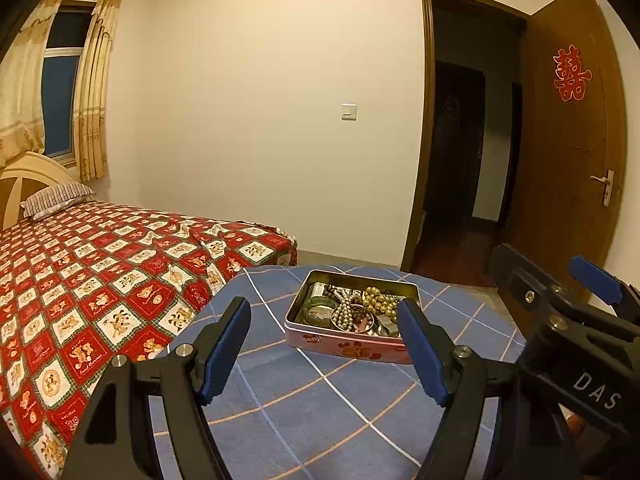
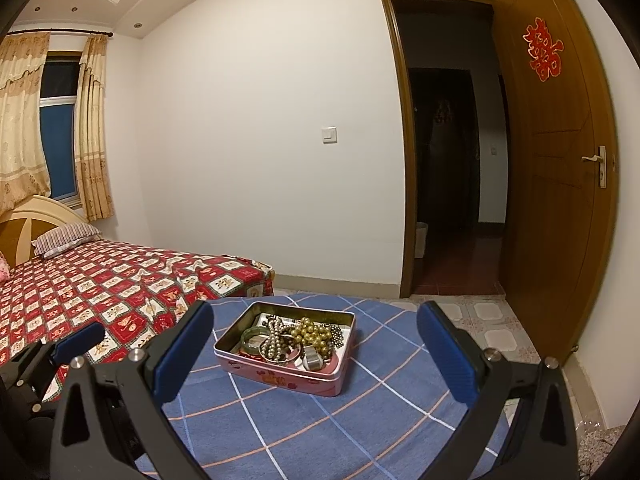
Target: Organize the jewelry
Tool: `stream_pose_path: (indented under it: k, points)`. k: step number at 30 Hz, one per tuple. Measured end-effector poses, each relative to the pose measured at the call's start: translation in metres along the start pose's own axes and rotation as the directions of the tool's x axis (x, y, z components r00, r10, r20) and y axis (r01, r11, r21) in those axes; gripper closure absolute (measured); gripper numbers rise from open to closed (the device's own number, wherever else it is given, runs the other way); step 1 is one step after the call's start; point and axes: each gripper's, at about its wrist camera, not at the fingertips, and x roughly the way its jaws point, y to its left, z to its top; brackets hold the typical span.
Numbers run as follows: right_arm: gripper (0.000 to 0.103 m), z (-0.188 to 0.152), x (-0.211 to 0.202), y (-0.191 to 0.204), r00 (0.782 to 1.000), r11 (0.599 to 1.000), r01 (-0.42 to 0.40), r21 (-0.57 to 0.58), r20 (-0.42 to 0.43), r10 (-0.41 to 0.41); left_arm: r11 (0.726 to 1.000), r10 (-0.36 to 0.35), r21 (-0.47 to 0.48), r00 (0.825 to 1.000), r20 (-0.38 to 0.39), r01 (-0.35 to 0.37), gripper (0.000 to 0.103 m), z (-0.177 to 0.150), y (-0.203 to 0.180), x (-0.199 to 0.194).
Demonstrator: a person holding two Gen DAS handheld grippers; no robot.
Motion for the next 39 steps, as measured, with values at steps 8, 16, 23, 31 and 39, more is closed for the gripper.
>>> stream_pose_path:
  k: [8,16,23,31,39]
  points:
    - [0.000,0.000,-0.002,0.000,1.000,1.000,-0.001,-0.002,0.003,0.001,1.000,-0.003,-0.006,1.000,0.010,0.003,0.028,0.002,0.001,-0.002]
    - [0.000,0.001,-0.004,-0.001,1.000,1.000,0.000,0.003,0.011,0.000,1.000,-0.010,0.004,0.999,0.036,0.010,0.027,0.003,0.000,-0.006]
    - [0.000,0.000,-0.004,-0.002,1.000,1.000,0.005,0.009,0.012,-0.005,1.000,0.030,0.007,0.999,0.027,-0.031,0.027,0.003,0.000,-0.001]
    - [0.000,0.002,-0.006,-0.003,1.000,1.000,0.007,0.014,0.016,-0.007,0.991,0.124,0.043,0.986,0.113,-0.130,0.027,0.005,-0.006,-0.012]
    - [0.000,0.003,-0.004,-0.006,1.000,1.000,0.004,0.024,0.015,-0.004,0.996,0.085,0.003,0.986,0.141,-0.086,0.027,0.004,0.000,-0.015]
